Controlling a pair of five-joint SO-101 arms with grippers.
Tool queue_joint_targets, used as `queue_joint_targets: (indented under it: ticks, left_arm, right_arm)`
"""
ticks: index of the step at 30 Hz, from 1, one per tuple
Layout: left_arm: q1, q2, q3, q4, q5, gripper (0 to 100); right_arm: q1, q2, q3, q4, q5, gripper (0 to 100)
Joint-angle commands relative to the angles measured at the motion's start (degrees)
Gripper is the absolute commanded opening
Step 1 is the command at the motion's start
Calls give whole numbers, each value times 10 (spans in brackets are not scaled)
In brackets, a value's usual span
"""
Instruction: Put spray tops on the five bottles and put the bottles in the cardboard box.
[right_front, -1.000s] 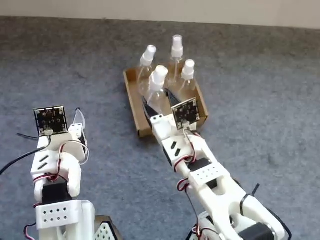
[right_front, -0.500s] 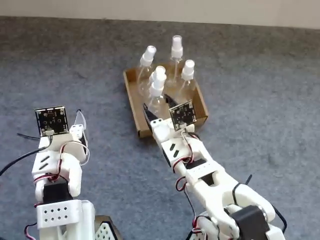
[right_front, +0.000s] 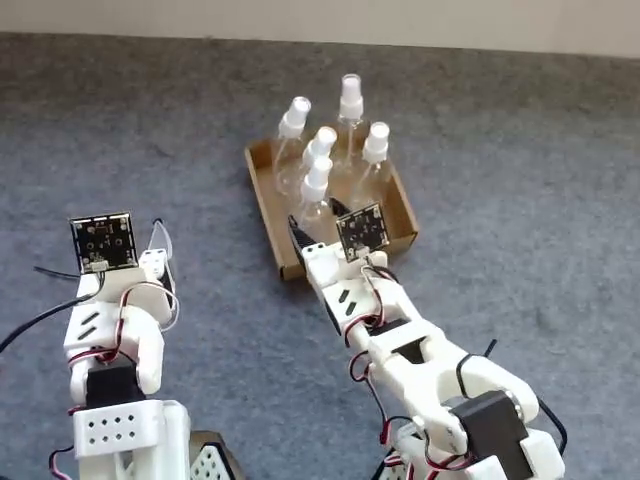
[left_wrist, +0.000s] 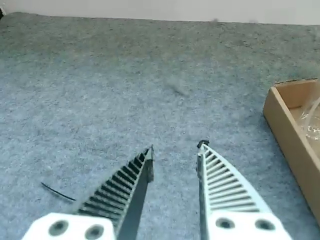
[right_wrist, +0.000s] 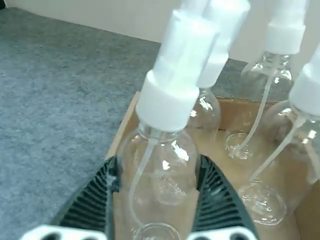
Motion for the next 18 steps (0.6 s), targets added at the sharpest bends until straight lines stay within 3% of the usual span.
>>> queue_joint_targets:
  ticks: [1, 6, 13, 18]
  left_arm:
    - [8, -9, -1, -15, 6, 136]
    - [8, -9, -1, -15, 6, 136]
    - [8, -9, -1, -15, 6, 136]
    - [8, -8, -1, -15, 6, 136]
  right_arm:
    - [4, 2, -8, -3, 8, 4]
    - [4, 2, -8, -3, 9, 5]
    - [3, 2, -7, -3, 9, 111]
    - [3, 2, -7, -2, 9, 119]
